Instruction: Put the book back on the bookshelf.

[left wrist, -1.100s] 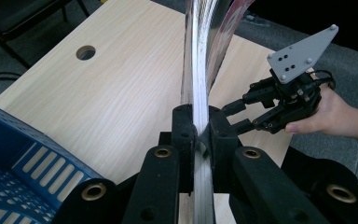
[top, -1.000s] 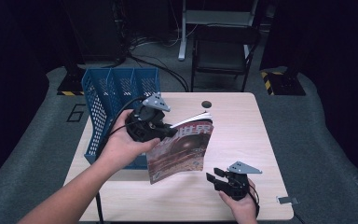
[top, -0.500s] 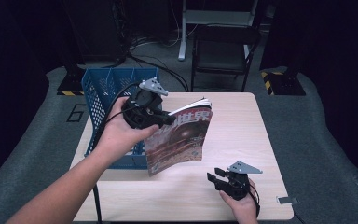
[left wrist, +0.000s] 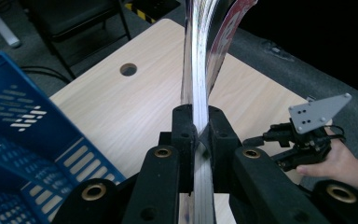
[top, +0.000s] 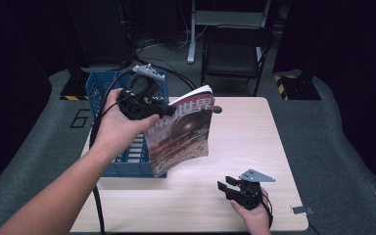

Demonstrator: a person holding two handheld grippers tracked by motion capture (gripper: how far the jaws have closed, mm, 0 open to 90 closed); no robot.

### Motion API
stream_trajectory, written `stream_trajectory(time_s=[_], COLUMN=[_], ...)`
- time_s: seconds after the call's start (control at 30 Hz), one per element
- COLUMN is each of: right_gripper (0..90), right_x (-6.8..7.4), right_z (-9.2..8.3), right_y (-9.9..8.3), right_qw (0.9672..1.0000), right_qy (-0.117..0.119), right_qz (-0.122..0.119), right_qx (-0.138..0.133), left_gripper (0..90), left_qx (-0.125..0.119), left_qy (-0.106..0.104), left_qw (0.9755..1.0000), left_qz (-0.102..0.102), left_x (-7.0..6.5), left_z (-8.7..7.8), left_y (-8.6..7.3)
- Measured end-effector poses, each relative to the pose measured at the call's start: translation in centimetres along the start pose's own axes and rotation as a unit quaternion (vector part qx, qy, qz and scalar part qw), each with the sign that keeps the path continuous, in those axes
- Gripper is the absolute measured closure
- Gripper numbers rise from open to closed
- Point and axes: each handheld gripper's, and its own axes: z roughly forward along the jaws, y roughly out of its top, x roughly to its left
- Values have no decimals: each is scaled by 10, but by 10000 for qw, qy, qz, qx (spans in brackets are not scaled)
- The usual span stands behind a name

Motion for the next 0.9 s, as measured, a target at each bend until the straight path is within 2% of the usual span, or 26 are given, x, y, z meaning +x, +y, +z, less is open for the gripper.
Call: stream_trajectory(time_s=[0.27, 0.5, 0.6, 0.9], right_gripper=[560, 560, 560, 559], right_x=[1, 0, 0, 1], right_z=[0, 1, 2, 5], right_y=[0, 0, 0, 2], right_qw=[10000, 10000, 10000, 10000], right_qy=[1, 54, 68, 56], right_qz=[56, 35, 28, -4], right_qx=[2, -5, 11, 53], left_gripper=[841, 841, 841, 841], left_qx=[-147, -184, -117, -77], left_qy=[366, 504, 586, 799], left_qw=[9985, 9959, 9956, 9926], left_qz=[-391, -733, -717, -911], left_x=[18, 36, 42, 60], left_z=[-14, -27, -32, -42], left_y=[2, -4, -7, -22])
